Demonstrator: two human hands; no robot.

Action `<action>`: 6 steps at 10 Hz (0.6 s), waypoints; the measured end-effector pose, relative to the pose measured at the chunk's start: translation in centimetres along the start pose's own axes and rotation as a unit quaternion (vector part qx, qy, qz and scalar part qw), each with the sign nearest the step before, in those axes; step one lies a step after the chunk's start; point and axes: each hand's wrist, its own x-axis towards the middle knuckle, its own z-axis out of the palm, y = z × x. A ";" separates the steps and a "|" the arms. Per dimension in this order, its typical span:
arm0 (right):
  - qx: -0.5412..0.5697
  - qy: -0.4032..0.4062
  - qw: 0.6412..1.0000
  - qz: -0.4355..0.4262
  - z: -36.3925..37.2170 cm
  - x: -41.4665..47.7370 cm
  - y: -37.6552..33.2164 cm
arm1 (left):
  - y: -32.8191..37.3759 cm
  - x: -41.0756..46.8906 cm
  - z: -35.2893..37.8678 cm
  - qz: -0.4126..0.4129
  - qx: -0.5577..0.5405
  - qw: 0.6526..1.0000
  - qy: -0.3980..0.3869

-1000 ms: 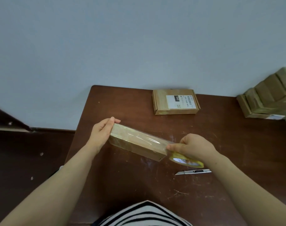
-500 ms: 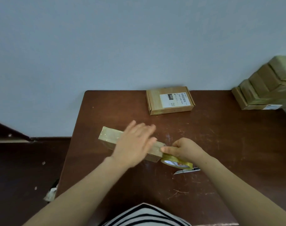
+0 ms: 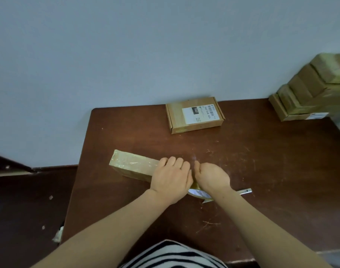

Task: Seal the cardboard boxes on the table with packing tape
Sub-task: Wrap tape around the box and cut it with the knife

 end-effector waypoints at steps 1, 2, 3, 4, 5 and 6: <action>-0.018 -0.004 1.000 -0.002 0.2 -0.2 -0.1 | -0.3 0.3 -0.3 0.009 -0.043 0.999 -0.019; -0.017 0.017 0.999 0.029 0.2 0.3 -0.1 | -3.8 0.4 -1.3 -0.035 -0.098 0.994 -0.038; -0.004 0.032 0.999 0.043 0.5 0.6 -0.2 | -8.0 -1.3 -0.3 -0.151 -0.017 0.988 -0.005; -0.023 0.028 0.999 0.038 0.9 0.5 -0.7 | -8.6 -1.7 0.1 -0.172 -0.027 0.984 -0.023; -0.042 0.027 0.998 0.027 0.4 0.9 -1.0 | -10.0 -1.3 0.2 -0.168 -0.109 0.980 0.004; -0.058 0.035 0.998 0.019 0.6 1.3 -1.2 | -12.4 -2.8 0.5 -0.230 -0.114 0.966 0.038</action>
